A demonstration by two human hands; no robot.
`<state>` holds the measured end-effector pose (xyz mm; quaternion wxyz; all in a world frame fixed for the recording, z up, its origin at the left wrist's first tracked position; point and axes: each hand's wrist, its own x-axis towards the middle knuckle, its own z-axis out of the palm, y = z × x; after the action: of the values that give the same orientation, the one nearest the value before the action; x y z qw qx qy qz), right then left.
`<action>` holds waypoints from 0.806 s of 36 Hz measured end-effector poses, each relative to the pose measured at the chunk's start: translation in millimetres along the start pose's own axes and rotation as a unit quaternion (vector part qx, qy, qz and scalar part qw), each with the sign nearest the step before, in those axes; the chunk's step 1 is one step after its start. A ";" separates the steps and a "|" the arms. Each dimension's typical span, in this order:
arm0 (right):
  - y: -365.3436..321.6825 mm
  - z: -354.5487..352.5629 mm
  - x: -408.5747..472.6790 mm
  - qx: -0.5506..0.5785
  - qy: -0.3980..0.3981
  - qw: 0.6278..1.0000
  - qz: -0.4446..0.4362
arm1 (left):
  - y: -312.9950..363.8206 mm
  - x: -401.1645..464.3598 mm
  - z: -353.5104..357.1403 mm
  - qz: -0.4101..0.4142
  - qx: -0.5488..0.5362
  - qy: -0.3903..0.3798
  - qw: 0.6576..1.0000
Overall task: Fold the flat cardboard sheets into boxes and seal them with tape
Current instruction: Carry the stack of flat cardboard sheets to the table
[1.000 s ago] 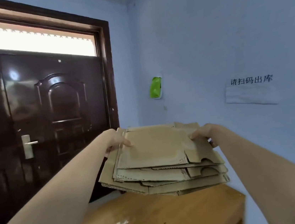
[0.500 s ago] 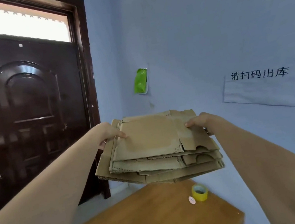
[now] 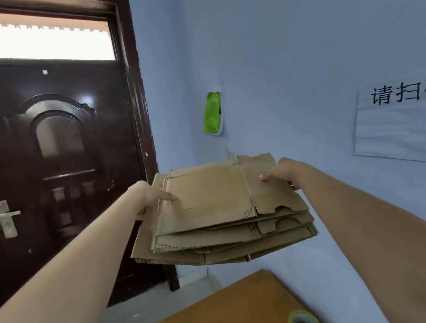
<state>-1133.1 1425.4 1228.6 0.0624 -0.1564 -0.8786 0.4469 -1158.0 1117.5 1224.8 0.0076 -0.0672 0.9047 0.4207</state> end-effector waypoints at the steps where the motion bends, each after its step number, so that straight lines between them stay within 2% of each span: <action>1: 7.7 -3.0 10.6 -0.002 -0.006 1.000 0.003 | 4.5 5.5 10.3 -0.006 -0.002 0.001 1.000; 9: 49.2 -7.3 83.9 -0.001 -0.054 0.999 0.011 | 24.3 47.0 68.5 -0.046 0.012 0.007 0.999; 20: 47.2 6.9 179.0 -0.017 -0.065 0.998 0.000 | 29.9 137.9 98.5 -0.054 -0.014 0.016 0.998; 29: 46.6 47.3 236.4 -0.029 -0.101 0.994 -0.018 | 1.6 181.2 116.3 -0.099 -0.015 0.050 0.994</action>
<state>-1357.6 1493.0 1155.9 -0.0231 -0.0966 -0.8957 0.4335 -1342.7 1186.3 1138.1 0.0026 -0.1774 0.8863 0.4278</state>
